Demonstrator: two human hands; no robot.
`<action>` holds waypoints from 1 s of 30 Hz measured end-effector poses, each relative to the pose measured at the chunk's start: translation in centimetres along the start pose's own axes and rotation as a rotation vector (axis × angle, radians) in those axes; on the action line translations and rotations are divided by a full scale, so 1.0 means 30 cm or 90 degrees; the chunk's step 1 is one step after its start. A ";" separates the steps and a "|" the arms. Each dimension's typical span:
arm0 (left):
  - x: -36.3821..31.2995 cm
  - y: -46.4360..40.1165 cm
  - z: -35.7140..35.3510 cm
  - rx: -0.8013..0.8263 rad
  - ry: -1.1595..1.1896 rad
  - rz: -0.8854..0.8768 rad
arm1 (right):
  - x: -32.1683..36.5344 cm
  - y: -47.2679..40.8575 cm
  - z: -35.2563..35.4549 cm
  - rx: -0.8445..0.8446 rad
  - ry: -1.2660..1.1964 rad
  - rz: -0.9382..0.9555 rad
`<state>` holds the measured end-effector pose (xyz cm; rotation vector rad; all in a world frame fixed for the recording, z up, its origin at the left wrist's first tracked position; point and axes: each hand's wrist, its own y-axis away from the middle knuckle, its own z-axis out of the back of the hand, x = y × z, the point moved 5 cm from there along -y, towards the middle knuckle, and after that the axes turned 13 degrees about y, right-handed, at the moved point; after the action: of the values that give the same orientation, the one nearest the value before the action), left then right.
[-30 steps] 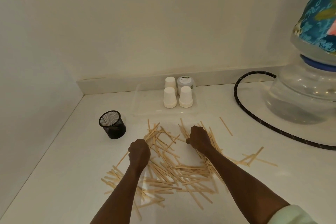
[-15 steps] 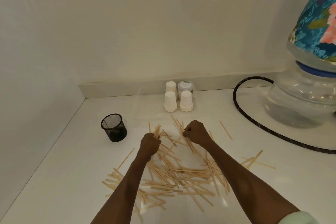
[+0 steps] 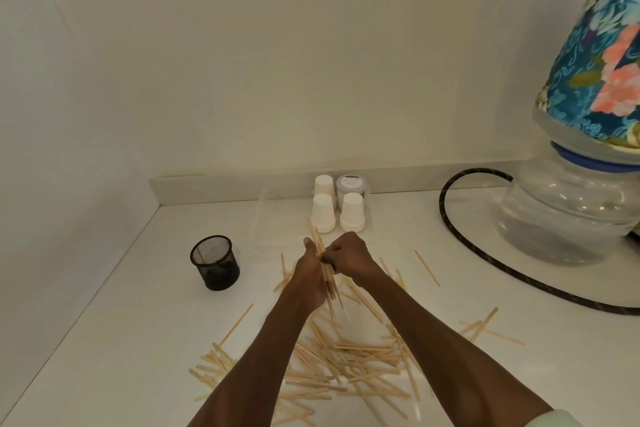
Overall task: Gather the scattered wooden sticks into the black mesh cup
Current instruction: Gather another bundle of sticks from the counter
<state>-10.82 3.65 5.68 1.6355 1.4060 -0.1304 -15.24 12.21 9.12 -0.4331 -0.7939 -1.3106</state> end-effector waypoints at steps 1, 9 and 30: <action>-0.001 -0.003 -0.004 0.003 0.017 0.004 | 0.009 0.001 -0.002 -0.006 0.010 -0.001; -0.003 0.009 -0.007 -0.053 0.076 0.003 | 0.082 0.021 -0.036 -0.058 0.221 0.054; -0.142 0.018 -0.010 -0.142 0.037 -0.296 | -0.140 0.085 -0.082 0.121 -0.393 -0.218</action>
<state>-11.95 0.86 8.76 1.1209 1.7600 -0.1863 -12.36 13.97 4.80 -0.5755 -1.5503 -1.4119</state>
